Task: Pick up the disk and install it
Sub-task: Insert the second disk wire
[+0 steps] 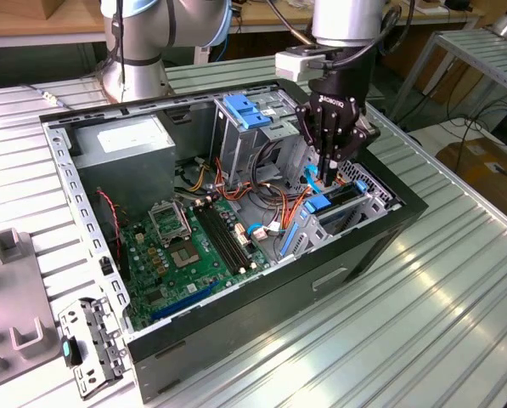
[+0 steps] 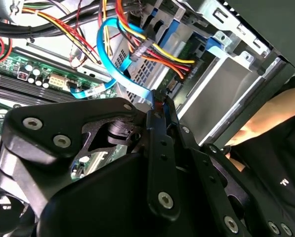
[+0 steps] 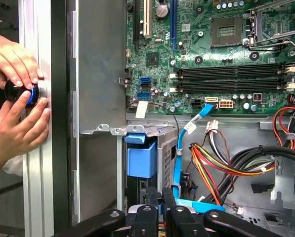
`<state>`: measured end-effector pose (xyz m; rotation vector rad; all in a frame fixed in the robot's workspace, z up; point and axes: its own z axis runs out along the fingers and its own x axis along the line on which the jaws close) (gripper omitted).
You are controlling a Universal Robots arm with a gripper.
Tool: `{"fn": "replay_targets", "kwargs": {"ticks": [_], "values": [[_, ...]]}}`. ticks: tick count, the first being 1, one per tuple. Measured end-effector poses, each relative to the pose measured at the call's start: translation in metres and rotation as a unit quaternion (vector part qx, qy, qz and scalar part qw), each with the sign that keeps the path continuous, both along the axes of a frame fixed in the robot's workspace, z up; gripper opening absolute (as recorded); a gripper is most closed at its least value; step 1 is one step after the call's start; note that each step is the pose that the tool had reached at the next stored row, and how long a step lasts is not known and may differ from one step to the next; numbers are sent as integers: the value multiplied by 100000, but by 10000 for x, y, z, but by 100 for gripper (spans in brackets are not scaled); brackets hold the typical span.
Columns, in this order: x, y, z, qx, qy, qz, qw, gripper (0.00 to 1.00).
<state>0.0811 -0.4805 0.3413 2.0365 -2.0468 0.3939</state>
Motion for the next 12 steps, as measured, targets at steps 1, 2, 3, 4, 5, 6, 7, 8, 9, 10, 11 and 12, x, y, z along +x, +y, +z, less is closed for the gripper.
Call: {"fn": "replay_targets", "kwargs": {"ticks": [1,2,3,4,5,6,7,8,9,10,11,12], "values": [[0,-12,-1,122,-4,-3,100000,16],[0,-26,-2,263,-5,-3,100000,16],[0,-38,-2,508,-4,-1,99999,16],[0,-41,-2,616,-6,-3,99998,16],[0,-41,-2,616,-3,1,99998,16],[0,-41,-2,615,-5,-1,99998,16],[0,-41,-2,618,-5,1,99998,16],[0,-41,-2,619,-5,0,99998,16],[0,-41,-2,621,-4,1,99998,16],[0,-41,-2,622,-4,0,99998,16],[0,-41,-2,625,-4,0,99998,16],[0,-41,-2,624,-4,0,99998,16]]}}
